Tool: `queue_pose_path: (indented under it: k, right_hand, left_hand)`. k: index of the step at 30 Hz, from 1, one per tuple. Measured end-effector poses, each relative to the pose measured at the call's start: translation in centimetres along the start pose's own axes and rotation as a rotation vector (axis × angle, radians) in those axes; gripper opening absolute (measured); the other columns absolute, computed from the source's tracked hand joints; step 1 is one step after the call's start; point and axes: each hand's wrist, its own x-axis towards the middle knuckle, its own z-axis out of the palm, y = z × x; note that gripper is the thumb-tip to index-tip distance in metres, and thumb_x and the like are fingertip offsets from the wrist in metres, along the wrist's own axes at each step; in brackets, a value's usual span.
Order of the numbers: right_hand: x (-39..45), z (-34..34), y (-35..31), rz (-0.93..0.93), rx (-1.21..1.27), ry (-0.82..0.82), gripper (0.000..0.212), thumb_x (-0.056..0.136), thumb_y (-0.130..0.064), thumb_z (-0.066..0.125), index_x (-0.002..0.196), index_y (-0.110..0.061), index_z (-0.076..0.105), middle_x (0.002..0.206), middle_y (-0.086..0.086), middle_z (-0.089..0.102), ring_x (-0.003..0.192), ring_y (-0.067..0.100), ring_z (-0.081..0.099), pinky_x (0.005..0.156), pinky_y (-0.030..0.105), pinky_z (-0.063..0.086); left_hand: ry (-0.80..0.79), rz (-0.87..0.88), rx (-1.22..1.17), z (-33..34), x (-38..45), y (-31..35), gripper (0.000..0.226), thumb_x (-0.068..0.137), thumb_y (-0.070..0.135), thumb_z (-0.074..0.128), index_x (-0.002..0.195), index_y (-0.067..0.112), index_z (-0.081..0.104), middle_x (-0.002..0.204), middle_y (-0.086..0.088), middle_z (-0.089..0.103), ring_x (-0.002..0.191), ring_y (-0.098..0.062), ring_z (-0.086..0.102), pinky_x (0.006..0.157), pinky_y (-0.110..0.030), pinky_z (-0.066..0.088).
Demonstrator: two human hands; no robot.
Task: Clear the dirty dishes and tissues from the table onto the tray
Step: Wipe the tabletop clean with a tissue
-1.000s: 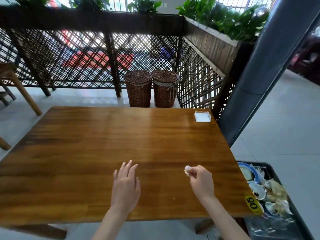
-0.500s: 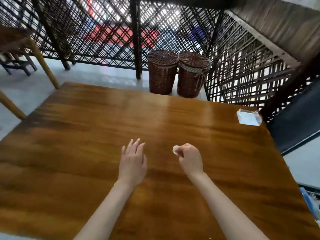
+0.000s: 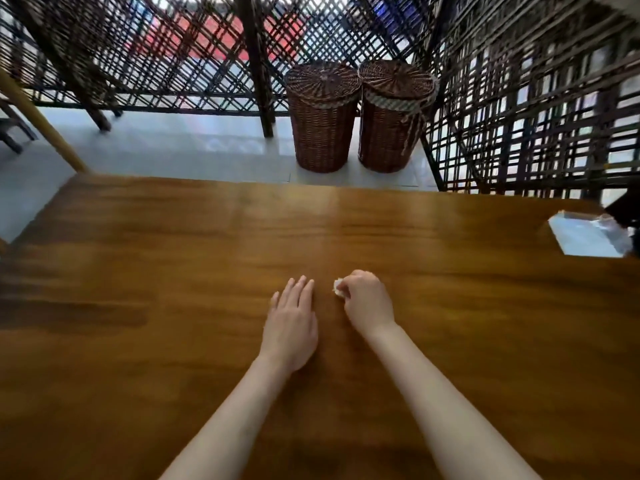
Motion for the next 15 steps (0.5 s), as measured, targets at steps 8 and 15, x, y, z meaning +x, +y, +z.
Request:
queue_pose_path:
  k: [8, 15]
  right_hand:
    - [-1.9, -0.3, 0.7, -0.095, -0.054, -0.042, 0.029, 0.093, -0.002, 0.044, 0.1, -0.01, 0.071, 0.094, 0.006, 0.064, 0.092, 0.018, 0.055, 0.076, 0.025, 0.05]
    - [-7.3, -2.4, 1.3, -0.001, -0.003, -0.063, 0.025, 0.091, -0.002, 0.051, 0.097, -0.013, 0.072, 0.088, -0.001, 0.06, 0.087, 0.011, 0.053, 0.075, 0.018, 0.05]
  left_hand:
    - [-0.009, -0.018, 0.027, 0.3, 0.2, 0.1, 0.053, 0.099, 0.029, 0.03, 0.15, 0.019, 0.018, 0.157, 0.001, 0.016, 0.145, -0.016, 0.008, 0.115, -0.034, 0.002]
    - [0.019, -0.064, 0.007, -2.1, -4.3, 2.5, 0.055, 0.099, 0.025, 0.032, 0.15, 0.019, 0.013, 0.158, 0.002, 0.015, 0.146, -0.015, 0.005, 0.112, -0.033, -0.003]
